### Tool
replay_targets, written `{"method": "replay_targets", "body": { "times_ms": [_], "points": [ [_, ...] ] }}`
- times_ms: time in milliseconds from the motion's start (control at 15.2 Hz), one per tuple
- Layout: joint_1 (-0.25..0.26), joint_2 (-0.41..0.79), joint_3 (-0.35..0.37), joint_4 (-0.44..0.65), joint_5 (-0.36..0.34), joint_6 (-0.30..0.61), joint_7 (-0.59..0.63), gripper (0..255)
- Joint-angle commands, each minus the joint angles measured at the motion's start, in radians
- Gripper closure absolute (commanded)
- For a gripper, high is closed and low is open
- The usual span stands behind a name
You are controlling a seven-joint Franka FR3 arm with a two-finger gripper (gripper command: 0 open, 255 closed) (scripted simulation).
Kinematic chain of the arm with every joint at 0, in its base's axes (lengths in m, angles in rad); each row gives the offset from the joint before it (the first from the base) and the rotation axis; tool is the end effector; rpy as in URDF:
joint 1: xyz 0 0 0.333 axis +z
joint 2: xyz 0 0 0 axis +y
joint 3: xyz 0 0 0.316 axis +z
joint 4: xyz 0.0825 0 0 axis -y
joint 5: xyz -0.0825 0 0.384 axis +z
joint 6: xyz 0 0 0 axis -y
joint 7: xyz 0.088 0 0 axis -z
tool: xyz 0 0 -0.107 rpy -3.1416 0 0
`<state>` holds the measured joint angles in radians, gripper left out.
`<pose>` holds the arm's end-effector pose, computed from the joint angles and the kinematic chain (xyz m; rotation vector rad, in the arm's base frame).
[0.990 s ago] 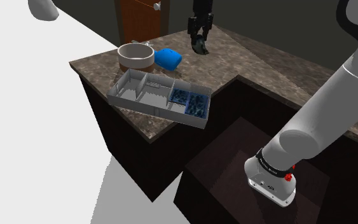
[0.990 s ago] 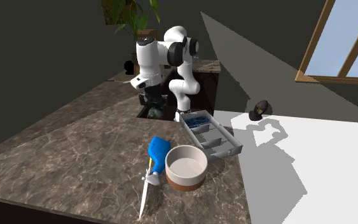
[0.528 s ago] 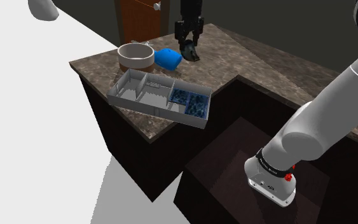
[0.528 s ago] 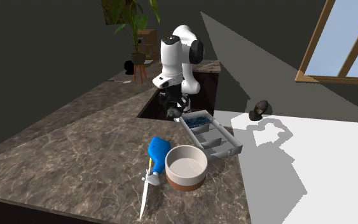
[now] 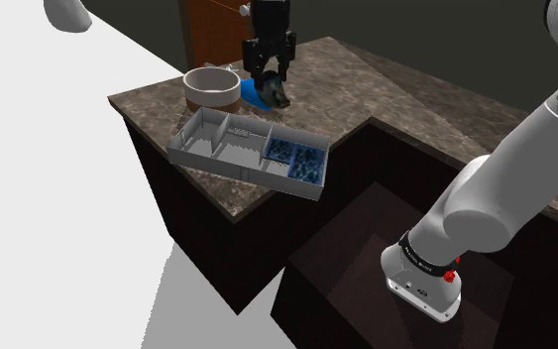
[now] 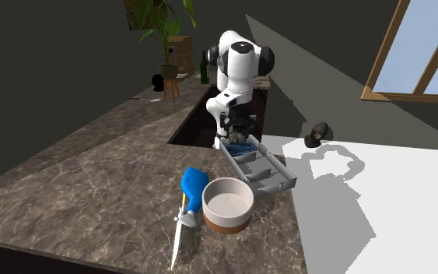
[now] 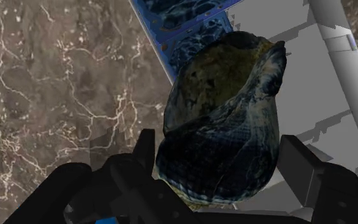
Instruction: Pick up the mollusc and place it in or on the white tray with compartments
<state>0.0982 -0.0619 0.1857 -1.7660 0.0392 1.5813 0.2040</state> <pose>0.5058 0.1545 0.5667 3.1300 0.1190 -0.1989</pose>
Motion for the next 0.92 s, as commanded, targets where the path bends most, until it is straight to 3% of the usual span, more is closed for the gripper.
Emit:
{"method": "replay_targets", "body": {
  "times_ms": [0,264,858],
  "points": [
    [0.026,0.004,0.029,0.009,0.008,-0.003,0.056,255],
    [0.067,0.03,0.074,0.043,0.014,-0.008,0.142,255],
    [0.067,0.025,0.075,-0.083,0.016,0.113,0.137,255]
  ]
}}
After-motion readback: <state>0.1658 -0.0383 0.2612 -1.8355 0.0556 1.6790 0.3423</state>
